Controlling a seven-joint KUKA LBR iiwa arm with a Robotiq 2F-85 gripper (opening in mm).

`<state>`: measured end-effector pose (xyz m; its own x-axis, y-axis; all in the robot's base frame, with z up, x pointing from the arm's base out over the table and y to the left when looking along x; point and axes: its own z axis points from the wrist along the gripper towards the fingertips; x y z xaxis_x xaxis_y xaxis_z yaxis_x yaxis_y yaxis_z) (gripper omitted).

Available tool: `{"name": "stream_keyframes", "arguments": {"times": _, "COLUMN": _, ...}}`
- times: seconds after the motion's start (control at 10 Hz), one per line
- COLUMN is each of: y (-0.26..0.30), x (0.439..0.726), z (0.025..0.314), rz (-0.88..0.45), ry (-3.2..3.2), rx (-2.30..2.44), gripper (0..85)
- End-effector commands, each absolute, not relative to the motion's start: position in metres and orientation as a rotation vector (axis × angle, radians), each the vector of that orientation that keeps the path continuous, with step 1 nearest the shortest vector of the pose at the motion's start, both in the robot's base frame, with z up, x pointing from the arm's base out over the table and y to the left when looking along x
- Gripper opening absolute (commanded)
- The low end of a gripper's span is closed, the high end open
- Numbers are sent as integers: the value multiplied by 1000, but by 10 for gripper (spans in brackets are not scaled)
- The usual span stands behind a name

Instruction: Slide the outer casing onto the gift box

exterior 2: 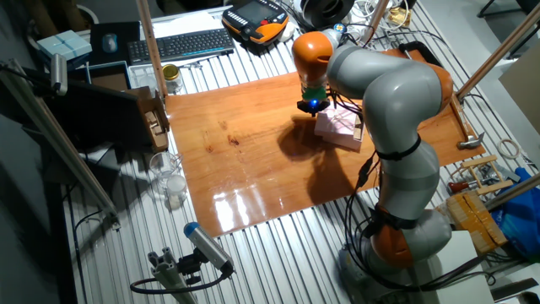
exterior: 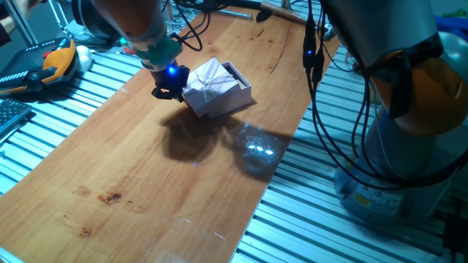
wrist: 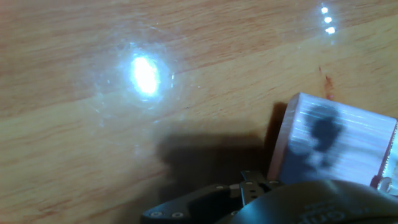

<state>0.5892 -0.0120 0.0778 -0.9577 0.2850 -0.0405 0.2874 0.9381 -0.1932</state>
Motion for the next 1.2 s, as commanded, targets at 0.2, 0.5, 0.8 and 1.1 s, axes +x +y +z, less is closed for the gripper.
{"name": "stream_keyframes", "arguments": {"times": 0.2, "y": -14, "x": 588, "z": 75, "rz": -360, "ry": 3059, "rx": 413, "gripper": 0}}
{"name": "stream_keyframes", "arguments": {"times": 0.5, "y": -21, "x": 588, "z": 71, "rz": -343, "ry": 3063, "rx": 441, "gripper": 0}}
{"name": "stream_keyframes", "arguments": {"times": 0.8, "y": -26, "x": 587, "z": 75, "rz": -370, "ry": 3075, "rx": 441, "gripper": 0}}
{"name": "stream_keyframes", "arguments": {"times": 1.1, "y": -28, "x": 584, "z": 78, "rz": -374, "ry": 3081, "rx": 433, "gripper": 0}}
